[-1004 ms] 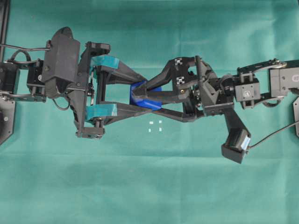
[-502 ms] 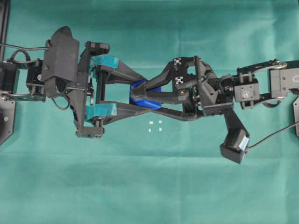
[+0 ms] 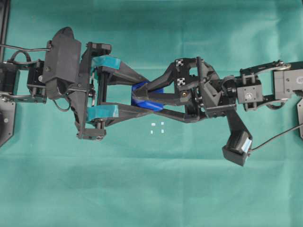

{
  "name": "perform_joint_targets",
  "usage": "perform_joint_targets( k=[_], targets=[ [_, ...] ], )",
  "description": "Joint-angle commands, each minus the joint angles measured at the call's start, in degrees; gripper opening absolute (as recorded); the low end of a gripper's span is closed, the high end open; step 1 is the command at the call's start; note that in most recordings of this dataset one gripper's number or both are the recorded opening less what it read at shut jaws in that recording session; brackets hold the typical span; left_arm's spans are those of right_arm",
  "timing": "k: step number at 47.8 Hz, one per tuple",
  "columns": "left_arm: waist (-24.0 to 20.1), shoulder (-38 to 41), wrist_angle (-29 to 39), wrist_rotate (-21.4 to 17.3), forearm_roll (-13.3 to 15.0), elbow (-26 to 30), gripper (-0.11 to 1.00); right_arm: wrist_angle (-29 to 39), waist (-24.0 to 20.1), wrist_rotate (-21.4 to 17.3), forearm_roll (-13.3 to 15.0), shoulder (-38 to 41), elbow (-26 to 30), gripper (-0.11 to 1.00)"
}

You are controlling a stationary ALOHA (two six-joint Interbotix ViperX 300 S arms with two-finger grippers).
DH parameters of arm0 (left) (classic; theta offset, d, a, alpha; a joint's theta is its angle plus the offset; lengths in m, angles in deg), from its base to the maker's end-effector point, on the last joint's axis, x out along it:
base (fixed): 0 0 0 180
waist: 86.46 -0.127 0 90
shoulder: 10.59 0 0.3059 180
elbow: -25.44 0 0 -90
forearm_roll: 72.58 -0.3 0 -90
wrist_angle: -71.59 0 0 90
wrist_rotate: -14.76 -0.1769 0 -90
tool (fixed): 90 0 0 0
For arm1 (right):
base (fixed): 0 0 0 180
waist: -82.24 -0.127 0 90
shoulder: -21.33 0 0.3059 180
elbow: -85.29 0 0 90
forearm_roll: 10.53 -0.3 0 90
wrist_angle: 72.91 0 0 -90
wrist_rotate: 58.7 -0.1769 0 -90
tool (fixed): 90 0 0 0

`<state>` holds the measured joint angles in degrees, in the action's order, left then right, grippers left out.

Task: Handover the blue block to the right arm after grasping it with the left arm, then place it in the designated position.
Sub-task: 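Close the right gripper on the cube's exposed side, then open the left gripper and pull the right gripper away with the cube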

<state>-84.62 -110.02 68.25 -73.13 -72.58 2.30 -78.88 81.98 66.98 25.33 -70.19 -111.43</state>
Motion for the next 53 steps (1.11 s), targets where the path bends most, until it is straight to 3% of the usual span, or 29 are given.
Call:
perform_joint_targets(
  k=[1, 7, 12, 17, 46, 53],
  targets=[
    [0.18, -0.97, -0.18, 0.09, 0.00, 0.79, 0.47, -0.26, 0.18, -0.26, -0.26, -0.79, 1.67, 0.63],
    [0.18, -0.97, -0.26, 0.44, 0.00, 0.88, 0.51, -0.26, 0.18, -0.26, -0.26, -0.79, 1.58, 0.63],
    [0.18, -0.97, -0.26, 0.53, 0.00, 0.79, 0.81, -0.26, 0.09, -0.26, -0.26, -0.79, 1.58, 0.63],
    [0.18, -1.05, -0.18, 0.44, 0.00, 0.79, 0.99, -0.26, 0.09, -0.26, -0.26, -0.79, 1.67, 0.63],
    [0.18, -5.98, 0.53, 0.62, 0.00, -3.08, 1.00, 1.58, -0.18, -0.35, -0.53, -5.27, -1.93, 0.63],
    [0.18, -8.17, 0.53, 0.53, 0.00, -4.66, 1.00, 2.90, -0.35, -2.02, -0.97, -7.47, -3.87, 0.63]
  ],
)
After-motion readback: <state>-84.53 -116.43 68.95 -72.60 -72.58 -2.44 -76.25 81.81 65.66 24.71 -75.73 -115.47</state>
